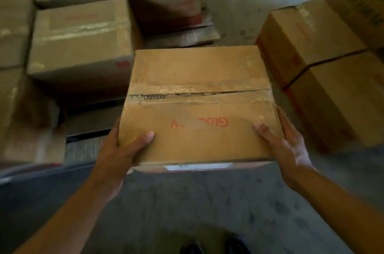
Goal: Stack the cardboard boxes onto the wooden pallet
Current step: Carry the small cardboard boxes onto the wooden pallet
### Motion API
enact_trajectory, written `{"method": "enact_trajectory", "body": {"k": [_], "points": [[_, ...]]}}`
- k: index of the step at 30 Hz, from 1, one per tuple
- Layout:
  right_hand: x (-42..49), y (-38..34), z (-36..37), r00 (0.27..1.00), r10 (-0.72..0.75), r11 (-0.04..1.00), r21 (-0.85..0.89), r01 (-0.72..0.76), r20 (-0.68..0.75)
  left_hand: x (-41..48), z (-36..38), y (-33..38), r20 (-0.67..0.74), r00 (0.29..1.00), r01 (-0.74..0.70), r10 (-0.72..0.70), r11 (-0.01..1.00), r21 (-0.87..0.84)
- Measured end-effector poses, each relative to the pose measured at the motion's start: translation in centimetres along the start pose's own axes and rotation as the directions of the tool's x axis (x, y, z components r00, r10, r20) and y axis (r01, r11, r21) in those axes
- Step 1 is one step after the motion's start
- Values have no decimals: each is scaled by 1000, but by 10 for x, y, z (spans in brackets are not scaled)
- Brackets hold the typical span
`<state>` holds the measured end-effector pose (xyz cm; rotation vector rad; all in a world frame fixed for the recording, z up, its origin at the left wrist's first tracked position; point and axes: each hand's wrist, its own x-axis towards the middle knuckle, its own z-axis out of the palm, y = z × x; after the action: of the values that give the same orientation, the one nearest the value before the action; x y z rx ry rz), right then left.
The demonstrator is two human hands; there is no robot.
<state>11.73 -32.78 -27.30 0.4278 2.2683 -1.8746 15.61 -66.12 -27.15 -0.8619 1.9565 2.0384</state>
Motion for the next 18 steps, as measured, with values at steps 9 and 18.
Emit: {"method": "enact_trajectory", "body": {"k": [9, 18], "points": [[4, -18, 86, 984, -41, 993, -104, 60, 172, -26, -78, -12, -180, 983, -45, 36, 998, -50], [2, -17, 190, 974, -46, 980, -177, 86, 220, 3, -172, -23, -213, 977, -15, -3, 996, -84]]}}
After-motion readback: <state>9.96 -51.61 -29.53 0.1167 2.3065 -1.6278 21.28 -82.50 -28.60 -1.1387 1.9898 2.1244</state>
